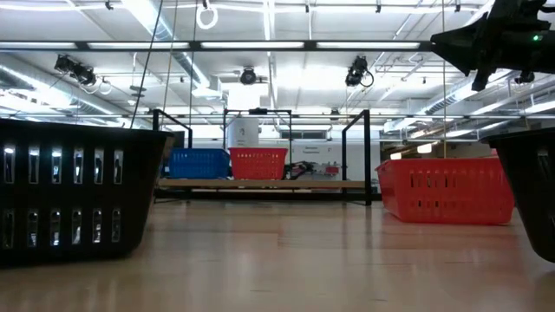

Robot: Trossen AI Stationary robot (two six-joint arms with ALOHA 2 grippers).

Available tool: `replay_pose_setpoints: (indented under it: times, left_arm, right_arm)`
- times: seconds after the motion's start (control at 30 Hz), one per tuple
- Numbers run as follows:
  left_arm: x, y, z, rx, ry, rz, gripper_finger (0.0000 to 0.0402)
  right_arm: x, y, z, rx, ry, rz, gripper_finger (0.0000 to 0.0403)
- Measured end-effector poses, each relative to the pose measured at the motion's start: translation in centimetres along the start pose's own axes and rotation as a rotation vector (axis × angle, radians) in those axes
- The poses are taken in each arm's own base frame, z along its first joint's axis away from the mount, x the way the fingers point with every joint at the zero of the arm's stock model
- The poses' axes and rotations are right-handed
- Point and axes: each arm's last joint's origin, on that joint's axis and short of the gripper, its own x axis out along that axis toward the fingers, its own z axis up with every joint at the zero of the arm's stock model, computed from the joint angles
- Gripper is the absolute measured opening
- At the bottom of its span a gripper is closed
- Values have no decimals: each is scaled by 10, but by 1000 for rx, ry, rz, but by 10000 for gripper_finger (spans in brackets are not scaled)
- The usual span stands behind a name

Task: Stack baskets on shelf by color
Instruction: Put the left black basket on the shelf

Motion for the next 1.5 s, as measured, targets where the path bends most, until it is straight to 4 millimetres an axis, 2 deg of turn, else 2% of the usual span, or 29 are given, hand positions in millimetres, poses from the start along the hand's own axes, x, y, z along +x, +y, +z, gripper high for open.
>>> replay_pose_setpoints:
  times: [0.2, 0.5, 0.83, 1.17, 1.33, 1.5]
  left_arm:
    - [-1, 3, -8, -65, 7, 72, 112]
    - [-1, 4, -8, -104, 4, 76, 110]
    - [27, 4, -13, -120, 36, 137, 110]
    - [25, 11, -20, -56, 86, 225, 110]
    - [28, 10, -21, -47, 83, 224, 135]
    - [45, 11, -24, -30, 102, 258, 182]
  right_arm:
    - [0, 0, 0, -5, 1, 0, 114]
    - [0, 0, 0, -65, -1, 1, 114]
    - [0, 0, 3, -101, -27, -2, 114]
    - [0, -1, 3, -78, -29, -15, 114]
    - [0, -1, 2, -73, -21, -14, 114]
    - [0, -1, 1, -76, -14, -14, 114]
